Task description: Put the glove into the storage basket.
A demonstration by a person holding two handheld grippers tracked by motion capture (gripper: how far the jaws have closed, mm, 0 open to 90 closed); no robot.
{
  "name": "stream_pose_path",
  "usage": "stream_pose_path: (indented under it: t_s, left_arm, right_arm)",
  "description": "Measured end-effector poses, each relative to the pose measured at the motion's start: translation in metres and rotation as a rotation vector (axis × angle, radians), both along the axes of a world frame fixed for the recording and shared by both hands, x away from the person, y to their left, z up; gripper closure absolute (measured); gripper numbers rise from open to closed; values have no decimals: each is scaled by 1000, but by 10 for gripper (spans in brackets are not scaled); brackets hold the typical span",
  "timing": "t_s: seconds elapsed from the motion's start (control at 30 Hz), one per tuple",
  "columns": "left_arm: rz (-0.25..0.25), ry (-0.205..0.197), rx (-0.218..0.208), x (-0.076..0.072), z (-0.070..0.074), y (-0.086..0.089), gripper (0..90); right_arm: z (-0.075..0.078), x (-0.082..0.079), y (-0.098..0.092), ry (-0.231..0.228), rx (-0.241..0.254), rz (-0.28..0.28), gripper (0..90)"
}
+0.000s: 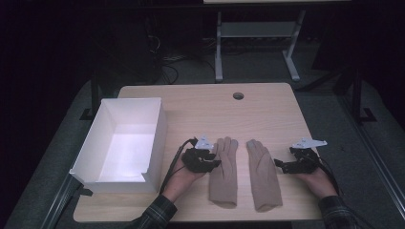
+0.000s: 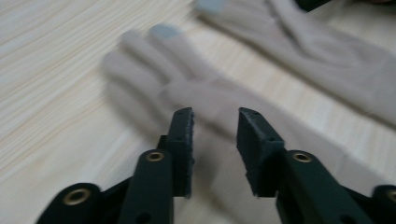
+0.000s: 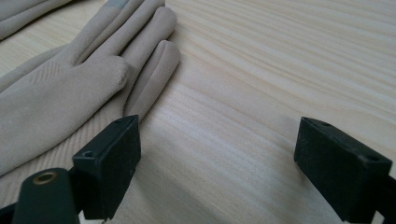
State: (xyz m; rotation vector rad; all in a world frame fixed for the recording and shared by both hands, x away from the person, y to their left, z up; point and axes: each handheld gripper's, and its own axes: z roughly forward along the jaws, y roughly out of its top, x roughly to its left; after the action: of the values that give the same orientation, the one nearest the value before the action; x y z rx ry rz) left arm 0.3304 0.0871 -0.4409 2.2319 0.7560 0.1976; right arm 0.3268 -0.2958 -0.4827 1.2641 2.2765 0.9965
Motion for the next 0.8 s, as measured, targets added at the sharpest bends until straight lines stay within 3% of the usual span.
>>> stream_pose_path:
  t_s: [0.1,0.33,0.53,0.6,0.77,0.8]
  left_arm:
    - [38,21,-8,6,-6,9,594]
    - [62,51,-33,13,-14,11,531]
    - [51,71,-42,14,-21,1,529]
    - [33,70,-18,13,-23,-3,542]
    - [14,51,15,12,-25,-7,611]
    - [14,51,15,12,-25,-7,631]
  right_arm:
    - [0,0,0,0,0,0,143]
    - [0,0,0,0,0,1,143]
    - [0,0,0,0,0,3,144]
    - [0,0,0,-2,2,8,156]
    - [1,-3,0,-19,17,44,321]
    - [2,-4,0,-21,18,49,401]
